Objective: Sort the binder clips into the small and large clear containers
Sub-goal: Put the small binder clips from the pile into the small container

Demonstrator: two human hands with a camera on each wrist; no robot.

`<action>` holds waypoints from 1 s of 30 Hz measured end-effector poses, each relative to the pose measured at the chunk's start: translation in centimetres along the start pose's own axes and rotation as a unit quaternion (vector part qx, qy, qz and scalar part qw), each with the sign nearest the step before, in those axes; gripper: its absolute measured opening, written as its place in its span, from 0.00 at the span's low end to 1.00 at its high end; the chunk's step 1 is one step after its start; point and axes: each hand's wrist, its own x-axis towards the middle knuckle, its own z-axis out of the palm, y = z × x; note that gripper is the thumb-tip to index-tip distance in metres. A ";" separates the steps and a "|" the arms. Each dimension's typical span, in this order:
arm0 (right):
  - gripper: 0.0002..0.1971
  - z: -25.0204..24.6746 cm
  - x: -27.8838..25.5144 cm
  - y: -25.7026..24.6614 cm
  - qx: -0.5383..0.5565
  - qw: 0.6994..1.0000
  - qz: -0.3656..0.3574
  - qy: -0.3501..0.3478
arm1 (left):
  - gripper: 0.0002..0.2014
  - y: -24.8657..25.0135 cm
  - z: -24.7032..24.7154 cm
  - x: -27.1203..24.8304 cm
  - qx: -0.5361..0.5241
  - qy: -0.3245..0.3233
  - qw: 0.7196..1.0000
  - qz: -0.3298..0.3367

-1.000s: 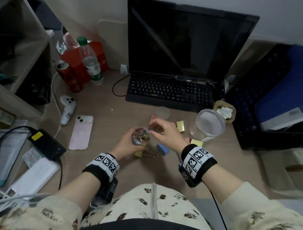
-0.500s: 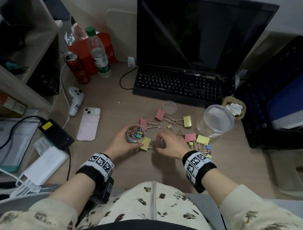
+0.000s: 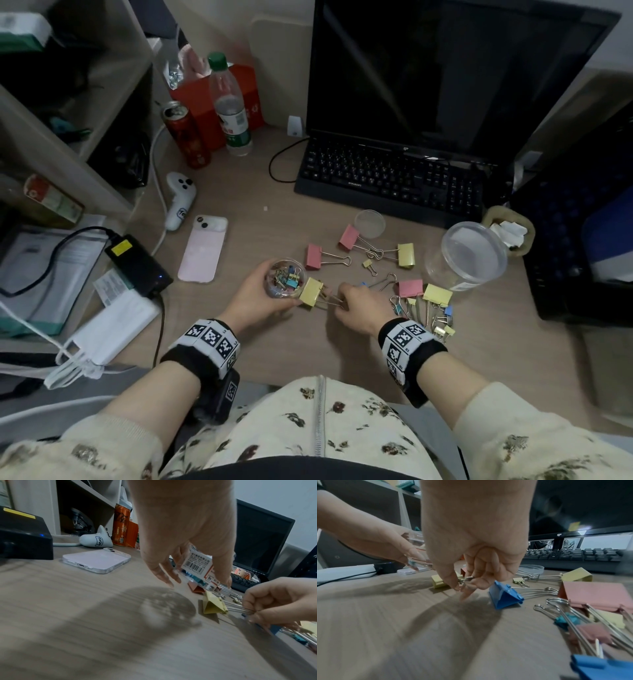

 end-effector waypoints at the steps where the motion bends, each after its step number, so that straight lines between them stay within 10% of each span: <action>1: 0.11 0.0 0.1 0.1 0.017 1.000 0.003 0.005 | 0.45 0.0 -0.1 -0.1 0.001 0.001 1.000 0.001; 24: 0.12 -0.1 1.0 -1.3 0.067 0.994 -0.011 0.088 | 0.47 0.2 -0.1 -0.8 -0.022 0.011 1.000 -0.008; 30: 0.15 0.6 1.8 -1.4 0.029 0.999 -0.015 0.009 | 0.47 0.2 0.0 -0.7 -0.030 -0.004 0.999 -0.008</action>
